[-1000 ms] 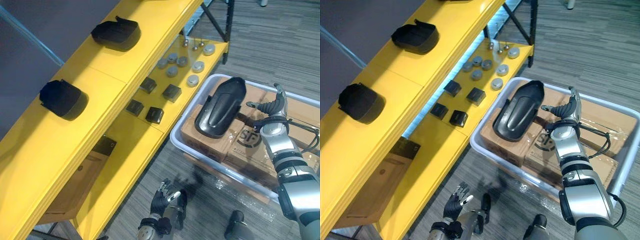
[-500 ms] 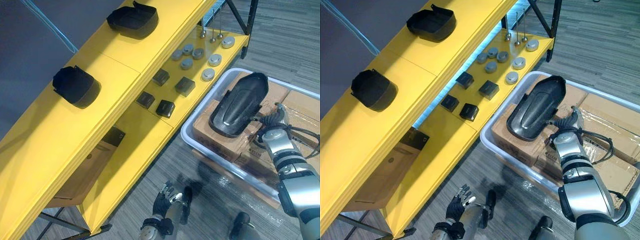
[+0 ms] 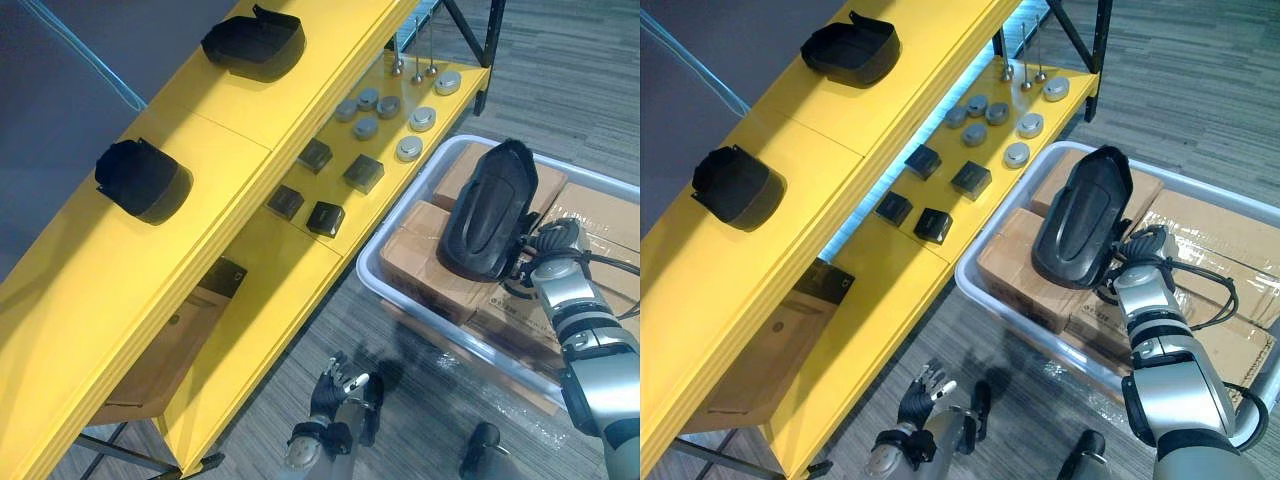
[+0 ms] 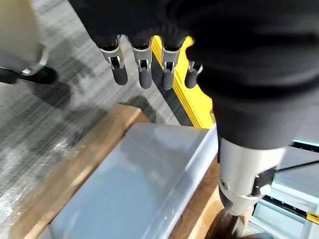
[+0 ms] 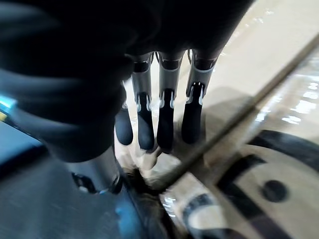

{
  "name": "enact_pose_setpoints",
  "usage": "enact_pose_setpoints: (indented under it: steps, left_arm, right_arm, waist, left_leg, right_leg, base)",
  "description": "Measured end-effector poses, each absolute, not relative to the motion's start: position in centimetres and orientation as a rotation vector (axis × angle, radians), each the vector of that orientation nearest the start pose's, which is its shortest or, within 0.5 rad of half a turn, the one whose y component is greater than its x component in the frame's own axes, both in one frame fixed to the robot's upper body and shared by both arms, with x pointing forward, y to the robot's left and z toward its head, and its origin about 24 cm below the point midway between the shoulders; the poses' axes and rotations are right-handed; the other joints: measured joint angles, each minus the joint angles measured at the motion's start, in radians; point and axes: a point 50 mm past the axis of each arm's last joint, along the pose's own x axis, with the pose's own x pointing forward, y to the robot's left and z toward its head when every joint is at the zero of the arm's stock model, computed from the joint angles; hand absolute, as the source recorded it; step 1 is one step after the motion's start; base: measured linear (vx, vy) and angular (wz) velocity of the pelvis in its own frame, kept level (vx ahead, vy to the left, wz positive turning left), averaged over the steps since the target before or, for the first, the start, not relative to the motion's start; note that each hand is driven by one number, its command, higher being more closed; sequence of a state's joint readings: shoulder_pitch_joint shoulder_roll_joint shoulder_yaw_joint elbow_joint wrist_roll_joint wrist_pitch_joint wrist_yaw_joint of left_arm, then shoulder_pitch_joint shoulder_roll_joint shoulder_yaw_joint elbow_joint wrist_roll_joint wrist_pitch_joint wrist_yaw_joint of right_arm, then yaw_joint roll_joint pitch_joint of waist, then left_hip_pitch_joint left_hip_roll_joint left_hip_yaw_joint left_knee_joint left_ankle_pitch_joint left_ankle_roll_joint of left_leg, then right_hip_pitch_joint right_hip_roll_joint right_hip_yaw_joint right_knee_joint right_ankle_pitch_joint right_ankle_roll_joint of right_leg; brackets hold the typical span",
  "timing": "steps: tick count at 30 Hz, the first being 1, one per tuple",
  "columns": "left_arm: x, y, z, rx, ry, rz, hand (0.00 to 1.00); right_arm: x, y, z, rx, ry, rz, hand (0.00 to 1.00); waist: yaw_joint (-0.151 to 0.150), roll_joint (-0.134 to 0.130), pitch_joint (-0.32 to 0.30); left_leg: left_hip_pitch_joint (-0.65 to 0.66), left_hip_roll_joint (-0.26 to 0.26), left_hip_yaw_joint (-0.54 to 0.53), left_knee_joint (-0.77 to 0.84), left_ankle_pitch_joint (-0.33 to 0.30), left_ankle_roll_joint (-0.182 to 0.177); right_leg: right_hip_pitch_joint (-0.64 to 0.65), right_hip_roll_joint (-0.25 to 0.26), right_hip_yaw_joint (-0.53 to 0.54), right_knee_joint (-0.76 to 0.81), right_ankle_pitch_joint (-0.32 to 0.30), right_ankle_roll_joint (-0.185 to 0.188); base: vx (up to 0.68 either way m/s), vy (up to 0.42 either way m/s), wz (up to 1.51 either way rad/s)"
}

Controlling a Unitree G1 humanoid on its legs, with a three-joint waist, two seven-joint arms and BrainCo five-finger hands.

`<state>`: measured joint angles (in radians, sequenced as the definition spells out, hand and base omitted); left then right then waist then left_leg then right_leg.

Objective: Walk over and take plastic housings, then place them on the shelf

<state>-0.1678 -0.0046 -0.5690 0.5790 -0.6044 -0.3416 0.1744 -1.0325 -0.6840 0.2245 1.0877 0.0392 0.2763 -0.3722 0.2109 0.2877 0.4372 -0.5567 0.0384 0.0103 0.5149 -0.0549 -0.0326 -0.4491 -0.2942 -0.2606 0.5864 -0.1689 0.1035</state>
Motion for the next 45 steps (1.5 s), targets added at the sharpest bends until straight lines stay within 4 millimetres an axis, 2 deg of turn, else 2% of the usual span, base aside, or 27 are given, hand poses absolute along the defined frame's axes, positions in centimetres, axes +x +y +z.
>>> enact_pose_setpoints:
  steps: [3,7,10,11,15,17,20,21,24,27,31,33,35,39,41,42,44,45]
  left_arm:
    - [24.5,4.8,-2.3,-0.426,0.235,-0.175,0.00]
    - [25.2,5.5,-0.9,-0.458,0.162,-0.175,0.00]
    - [25.3,5.6,0.5,-0.476,0.088,-0.231,0.00]
    - [25.3,5.7,1.0,-0.478,0.065,-0.252,0.00]
    - [25.6,6.3,2.5,-0.415,-0.003,-0.312,0.00]
    - [25.9,6.5,3.2,-0.387,-0.015,-0.341,0.00]
    - [27.0,6.8,4.5,-0.327,-0.023,-0.389,0.00]
    - [27.7,7.0,5.2,-0.331,-0.019,-0.411,0.00]
    - [28.6,7.5,5.8,-0.421,0.045,-0.422,0.00]
    - [29.1,6.7,5.9,-0.532,0.141,-0.460,0.00]
    - [30.7,5.5,4.5,-0.696,0.323,-0.434,0.00]
    - [32.0,5.0,4.1,-0.744,0.406,-0.408,0.00]
    - [32.9,4.8,4.3,-0.735,0.421,-0.391,0.00]
    - [33.9,4.2,5.9,-0.768,0.372,-0.407,0.00]
    - [34.2,4.6,6.4,-0.788,0.335,-0.396,0.00]
    - [34.5,4.6,7.0,-0.794,0.295,-0.400,0.00]
    - [34.5,4.6,8.0,-0.821,0.225,-0.430,0.00]
    - [34.5,4.4,9.3,-0.851,0.149,-0.454,0.00]
  right_arm:
    - [37.6,-33.0,18.3,-0.666,0.226,-0.708,1.00]
    - [37.9,-32.4,18.8,-0.678,0.203,-0.668,1.00]
    - [38.2,-31.7,19.8,-0.768,0.153,-0.637,1.00]
    - [38.4,-31.2,20.4,-0.817,0.115,-0.611,1.00]
    - [39.0,-29.0,22.3,-0.951,-0.017,-0.527,1.00]
    - [39.0,-28.4,22.6,-0.999,-0.042,-0.497,1.00]
    - [39.1,-27.6,22.5,-1.028,-0.057,-0.439,1.00]
    - [39.1,-26.9,22.4,-1.034,-0.072,-0.400,1.00]
    - [39.2,-25.4,21.4,-1.038,-0.077,-0.329,1.00]
    - [39.2,-24.7,20.6,-1.059,-0.087,-0.297,1.00]
    - [39.3,-22.0,21.3,-1.073,-0.231,-0.271,1.00]
    - [39.2,-19.4,22.0,-1.042,-0.361,-0.242,1.00]
    - [39.1,-17.5,22.4,-1.004,-0.443,-0.219,1.00]
    - [38.3,-15.4,23.8,-0.954,-0.567,-0.191,1.00]
    - [37.9,-14.3,24.3,-0.928,-0.615,-0.169,1.00]
    - [37.4,-13.6,24.7,-0.907,-0.656,-0.154,1.00]
    - [36.9,-13.2,24.3,-0.887,-0.676,-0.134,1.00]
    - [36.4,-12.9,23.4,-0.870,-0.676,-0.111,1.00]
  waist:
    - [0.002,-0.001,0.001]
    - [-0.002,-0.003,0.002]
    - [-0.013,-0.007,0.004]
    - [-0.026,-0.011,0.008]
    - [-0.072,-0.045,0.032]
    - [-0.087,-0.056,0.039]
    - [-0.104,-0.073,0.046]
    - [-0.119,-0.084,0.049]
    - [-0.138,-0.122,0.047]
    - [-0.148,-0.153,0.044]
    - [-0.173,-0.176,0.043]
    - [-0.192,-0.204,0.039]
    - [-0.196,-0.227,0.037]
    - [-0.199,-0.237,0.034]
    - [-0.200,-0.246,0.030]
    - [-0.211,-0.248,0.029]
    - [-0.218,-0.254,0.029]
    - [-0.219,-0.261,0.025]
  left_leg:
    - [-0.009,0.003,-0.002,0.020,-0.006,0.002]
    - [-0.009,0.009,0.000,0.048,-0.016,-0.001]
    - [-0.007,0.026,-0.001,0.073,-0.031,-0.005]
    - [-0.002,0.031,-0.001,0.078,-0.034,-0.006]
    - [0.044,0.045,0.009,0.074,-0.035,-0.008]
    - [0.069,0.058,0.016,0.065,-0.035,-0.008]
    - [0.109,0.084,0.049,0.036,-0.031,-0.007]
    - [0.126,0.091,0.056,0.021,-0.026,-0.011]
    - [0.169,0.103,0.076,-0.011,-0.020,-0.018]
    - [0.216,0.111,0.093,-0.041,-0.016,-0.024]
    - [0.257,0.121,0.105,-0.076,-0.008,-0.034]
    - [0.267,0.127,0.113,-0.101,0.005,-0.038]
    - [0.279,0.135,0.124,-0.116,0.013,-0.041]
    - [0.320,0.135,0.141,-0.173,0.036,-0.045]
    - [0.337,0.135,0.156,-0.199,0.048,-0.046]
    - [0.346,0.132,0.156,-0.220,0.058,-0.046]
    - [0.368,0.129,0.160,-0.242,0.066,-0.046]
    - [0.388,0.126,0.164,-0.260,0.070,-0.048]
  right_leg:
    - [-0.003,0.001,-0.001,0.017,-0.007,0.001]
    - [0.000,0.001,-0.001,0.040,-0.023,-0.005]
    - [0.009,0.014,-0.001,0.053,-0.029,-0.011]
    - [0.017,0.019,0.000,0.053,-0.029,-0.011]
    - [0.055,0.032,0.006,0.042,-0.027,-0.013]
    - [0.080,0.044,0.009,0.023,-0.021,-0.020]
    - [0.108,0.064,0.021,-0.010,-0.006,-0.027]
    - [0.122,0.071,0.023,-0.022,0.002,-0.031]
    - [0.148,0.084,0.036,-0.049,0.010,-0.034]
    - [0.179,0.095,0.049,-0.072,0.014,-0.038]
    - [0.209,0.110,0.057,-0.104,0.027,-0.043]
    - [0.212,0.120,0.059,-0.126,0.039,-0.048]
    - [0.216,0.130,0.064,-0.140,0.049,-0.053]
    - [0.240,0.139,0.073,-0.185,0.070,-0.054]
    - [0.241,0.144,0.084,-0.201,0.080,-0.055]
    - [0.253,0.145,0.083,-0.223,0.090,-0.053]
    - [0.269,0.146,0.083,-0.236,0.094,-0.052]
    - [0.286,0.146,0.084,-0.249,0.095,-0.050]
  base:
    - [0.05,-0.042,0.02]
    - [0.00,-0.044,0.01]
    - [-0.07,-0.048,-0.07]
    - [-0.08,-0.035,-0.10]
    - [-0.07,-0.029,-0.11]
    - [-0.06,-0.033,-0.14]
    - [-0.02,-0.040,-0.17]
    - [0.01,-0.043,-0.18]
    - [0.05,-0.043,-0.20]
    - [0.04,-0.036,-0.20]
    - [0.00,-0.029,-0.13]
    - [-0.01,-0.029,-0.10]
    - [0.00,-0.033,-0.15]
    - [0.01,-0.010,-0.12]
    - [0.03,0.014,-0.15]
    - [0.04,0.021,-0.04]
    - [0.05,0.027,-0.01]
    - [0.08,0.027,-0.05]
